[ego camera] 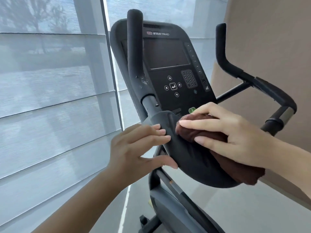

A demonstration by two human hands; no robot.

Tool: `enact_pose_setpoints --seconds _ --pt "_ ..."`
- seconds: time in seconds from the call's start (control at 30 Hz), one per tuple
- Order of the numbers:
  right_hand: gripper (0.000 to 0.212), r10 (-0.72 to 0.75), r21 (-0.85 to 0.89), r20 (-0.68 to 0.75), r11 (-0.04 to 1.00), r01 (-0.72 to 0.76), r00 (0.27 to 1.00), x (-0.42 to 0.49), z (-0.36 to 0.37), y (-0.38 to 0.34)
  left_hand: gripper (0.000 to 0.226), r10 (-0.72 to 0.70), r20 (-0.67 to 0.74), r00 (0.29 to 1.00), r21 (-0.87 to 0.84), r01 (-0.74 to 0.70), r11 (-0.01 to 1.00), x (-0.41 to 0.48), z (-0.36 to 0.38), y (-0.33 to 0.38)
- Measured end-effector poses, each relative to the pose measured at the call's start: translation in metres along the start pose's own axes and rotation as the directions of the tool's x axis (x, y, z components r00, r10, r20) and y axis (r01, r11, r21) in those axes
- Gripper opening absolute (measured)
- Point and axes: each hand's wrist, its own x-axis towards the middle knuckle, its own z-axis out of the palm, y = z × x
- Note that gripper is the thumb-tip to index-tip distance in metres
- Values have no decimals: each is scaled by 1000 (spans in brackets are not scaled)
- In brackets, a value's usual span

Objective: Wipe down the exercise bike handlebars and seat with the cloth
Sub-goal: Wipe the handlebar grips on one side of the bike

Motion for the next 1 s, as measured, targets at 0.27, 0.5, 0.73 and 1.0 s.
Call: enact_pose_setpoints --seconds 0.27,0.5,0.73,1.0 --pt "36 158 -185 -44 969 -164 986 8 9 -34 29 75 150 986 -94 -61 994 -11 -11 -18" --pt "34 254 -363 -183 880 -305 950 20 31 -72 28 77 172 982 -91 -62 994 -21 -25 -38" --pt "36 263 -585 -232 732 -350 937 11 55 -95 33 52 145 988 -90 -39 995 -38 -18 -47" --pt "34 279 -708 -221 613 -351 934 45 71 -100 33 64 141 988 -140 -44 989 -44 -16 -50"
